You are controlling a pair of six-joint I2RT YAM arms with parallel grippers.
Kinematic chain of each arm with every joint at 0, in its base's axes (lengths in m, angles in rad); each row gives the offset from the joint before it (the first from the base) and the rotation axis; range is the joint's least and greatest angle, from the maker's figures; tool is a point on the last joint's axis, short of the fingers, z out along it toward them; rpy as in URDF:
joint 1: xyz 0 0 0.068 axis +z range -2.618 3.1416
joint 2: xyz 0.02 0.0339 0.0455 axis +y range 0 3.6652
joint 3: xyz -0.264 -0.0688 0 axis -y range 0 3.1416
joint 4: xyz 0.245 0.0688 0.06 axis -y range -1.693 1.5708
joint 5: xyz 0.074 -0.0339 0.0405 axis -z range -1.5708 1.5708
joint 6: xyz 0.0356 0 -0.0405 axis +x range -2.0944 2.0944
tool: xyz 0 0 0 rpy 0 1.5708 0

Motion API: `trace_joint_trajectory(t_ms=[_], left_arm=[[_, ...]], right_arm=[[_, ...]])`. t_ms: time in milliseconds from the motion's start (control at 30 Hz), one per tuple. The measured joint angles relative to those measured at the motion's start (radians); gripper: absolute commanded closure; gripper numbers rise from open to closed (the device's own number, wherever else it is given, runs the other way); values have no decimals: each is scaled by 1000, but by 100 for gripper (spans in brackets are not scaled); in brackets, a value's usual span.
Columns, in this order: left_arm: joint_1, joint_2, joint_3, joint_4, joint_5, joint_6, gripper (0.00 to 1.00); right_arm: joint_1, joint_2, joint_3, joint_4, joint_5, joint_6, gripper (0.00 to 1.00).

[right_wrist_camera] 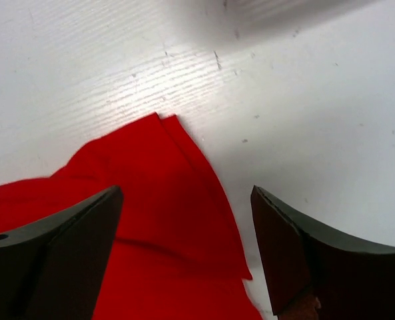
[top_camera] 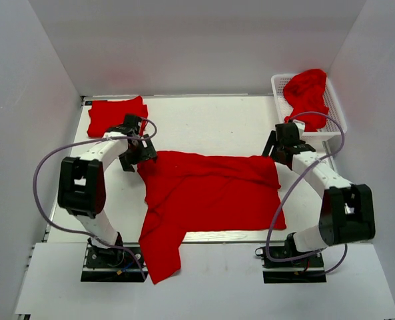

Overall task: Fold and stack the t-shirts
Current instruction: Fold the flattened tshirt in 1/3 of the way

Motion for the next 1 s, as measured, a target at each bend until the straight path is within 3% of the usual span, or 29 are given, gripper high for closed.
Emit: trace_joint_trajectory(t_ms=[67, 333, 600, 1000], left_arm=[[0, 64, 44, 2, -43, -8, 0], [13, 167, 105, 53, -140, -18, 0], [25, 234, 105, 148, -148, -17, 14], [25, 244, 96, 250, -139, 19, 37]], right_arm=[[0, 56, 32, 16, -7, -6, 25], [-5, 230, 113, 55, -14, -27, 25], [-13, 348, 170, 84, -25, -20, 30], [-21, 361, 135, 82, -63, 14, 38]])
